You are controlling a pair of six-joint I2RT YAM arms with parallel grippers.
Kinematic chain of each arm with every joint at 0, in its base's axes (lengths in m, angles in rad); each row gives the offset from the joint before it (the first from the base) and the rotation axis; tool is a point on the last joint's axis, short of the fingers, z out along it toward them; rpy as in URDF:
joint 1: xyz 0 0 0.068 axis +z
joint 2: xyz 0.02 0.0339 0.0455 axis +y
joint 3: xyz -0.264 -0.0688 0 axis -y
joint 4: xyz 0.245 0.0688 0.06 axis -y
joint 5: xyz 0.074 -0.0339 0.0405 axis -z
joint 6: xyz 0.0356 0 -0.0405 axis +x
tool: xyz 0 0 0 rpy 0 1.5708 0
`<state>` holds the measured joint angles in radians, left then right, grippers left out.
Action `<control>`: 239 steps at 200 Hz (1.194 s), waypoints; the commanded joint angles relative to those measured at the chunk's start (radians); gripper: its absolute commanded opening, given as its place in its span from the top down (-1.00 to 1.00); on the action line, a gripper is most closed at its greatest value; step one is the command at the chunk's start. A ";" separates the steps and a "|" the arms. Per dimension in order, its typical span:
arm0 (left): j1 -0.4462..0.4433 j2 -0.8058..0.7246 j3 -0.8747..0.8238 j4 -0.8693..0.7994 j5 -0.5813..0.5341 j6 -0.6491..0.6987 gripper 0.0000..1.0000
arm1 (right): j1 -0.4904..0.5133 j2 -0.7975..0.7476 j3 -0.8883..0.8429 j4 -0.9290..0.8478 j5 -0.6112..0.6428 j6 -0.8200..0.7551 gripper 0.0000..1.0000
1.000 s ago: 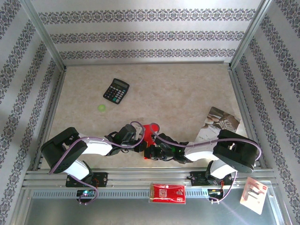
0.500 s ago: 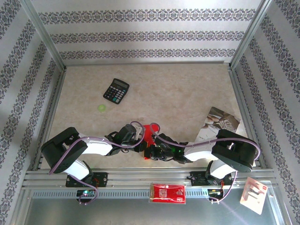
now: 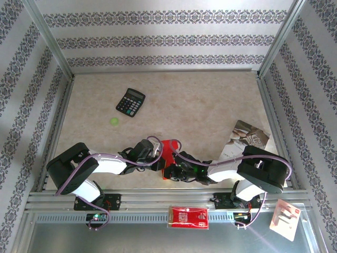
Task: Fold a paper plane with a square sheet of paper (pick it up from the middle)
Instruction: Fold the triangle a second time at the center of the table.
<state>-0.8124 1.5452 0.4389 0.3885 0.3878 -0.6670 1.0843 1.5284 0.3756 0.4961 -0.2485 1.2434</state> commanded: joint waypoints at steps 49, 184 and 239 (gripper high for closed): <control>-0.008 0.090 -0.007 -0.127 -0.096 0.010 1.00 | 0.004 -0.046 -0.006 -0.074 0.000 0.008 1.00; -0.010 0.092 -0.005 -0.128 -0.096 0.012 1.00 | 0.023 0.032 0.016 -0.048 -0.027 0.022 1.00; -0.009 0.093 -0.006 -0.129 -0.096 0.012 1.00 | 0.018 -0.064 0.041 -0.100 -0.003 -0.007 1.00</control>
<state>-0.8124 1.5581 0.4503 0.3782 0.3885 -0.6666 1.0912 1.5047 0.3969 0.4305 -0.2584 1.2541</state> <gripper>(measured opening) 0.036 0.050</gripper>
